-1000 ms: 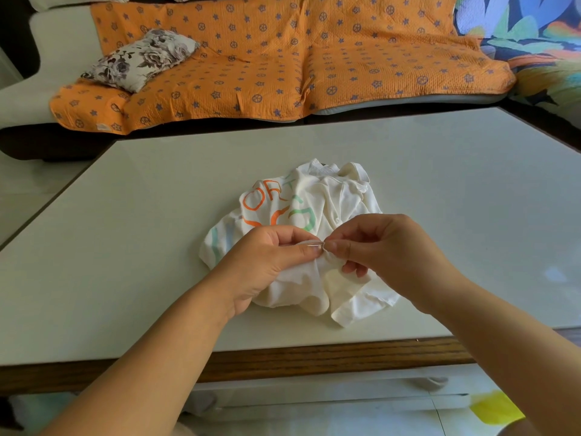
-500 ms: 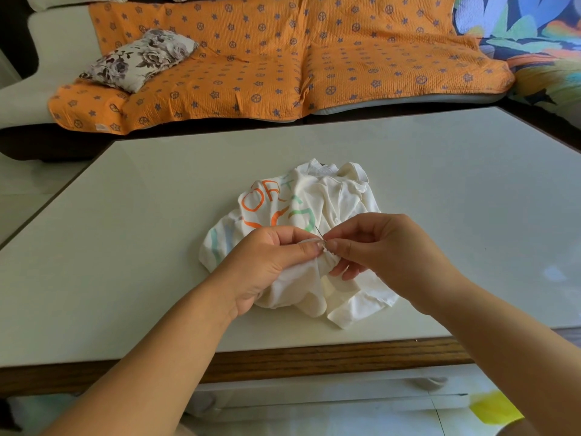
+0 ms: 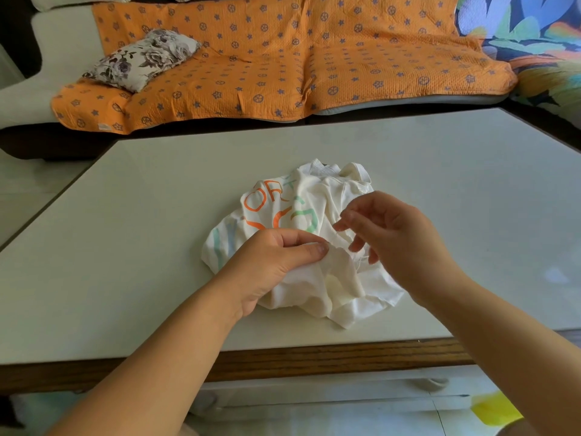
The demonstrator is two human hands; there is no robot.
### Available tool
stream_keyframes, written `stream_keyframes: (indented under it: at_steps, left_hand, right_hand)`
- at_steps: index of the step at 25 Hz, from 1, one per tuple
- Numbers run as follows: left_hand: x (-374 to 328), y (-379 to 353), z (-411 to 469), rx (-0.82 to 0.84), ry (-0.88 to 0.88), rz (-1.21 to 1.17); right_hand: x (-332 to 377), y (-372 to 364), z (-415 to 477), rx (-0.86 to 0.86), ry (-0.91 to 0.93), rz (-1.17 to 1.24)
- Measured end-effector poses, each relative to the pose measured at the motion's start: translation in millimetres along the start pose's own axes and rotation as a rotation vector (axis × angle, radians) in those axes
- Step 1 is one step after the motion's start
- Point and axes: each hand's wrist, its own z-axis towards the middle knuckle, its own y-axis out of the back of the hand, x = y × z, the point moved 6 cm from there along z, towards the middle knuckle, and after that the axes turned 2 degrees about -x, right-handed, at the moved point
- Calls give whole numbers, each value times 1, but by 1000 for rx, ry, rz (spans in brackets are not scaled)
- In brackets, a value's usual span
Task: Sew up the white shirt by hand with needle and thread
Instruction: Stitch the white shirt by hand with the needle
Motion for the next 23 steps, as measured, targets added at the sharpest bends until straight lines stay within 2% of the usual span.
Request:
stream_keyframes:
  at_steps: [1,5,8,11,13,15,18,21,23]
  left_hand:
    - [-1,-1,-1,10,2,0]
    - [-1,-2,-1,35,7,30]
    - [0,0,0,56,5,97]
    - [-1,1,-1,91,8,141]
    - [-2,2,-3,100,12,140]
    - [-2,3,-4,96,9,150]
    - [-4,3,-4,107,-3,167]
    - [-5,3,-4,118,-10,174]
    - [-6,3,-4,115,-15,176]
  right_hand:
    - [-2,1,3,21,-52,107]
    - [-8,-3,11,161,-355,822]
    - [-12,10,26,97,-329,1011]
    - [-20,36,40,-125,-182,787]
    - [-21,53,44,-304,-58,431]
    - [-16,55,42,-329,37,16]
    - [-8,31,31,-59,122,-331]
    - [1,7,13,237,196,-480]
    - [2,-1,5,341,161,-481]
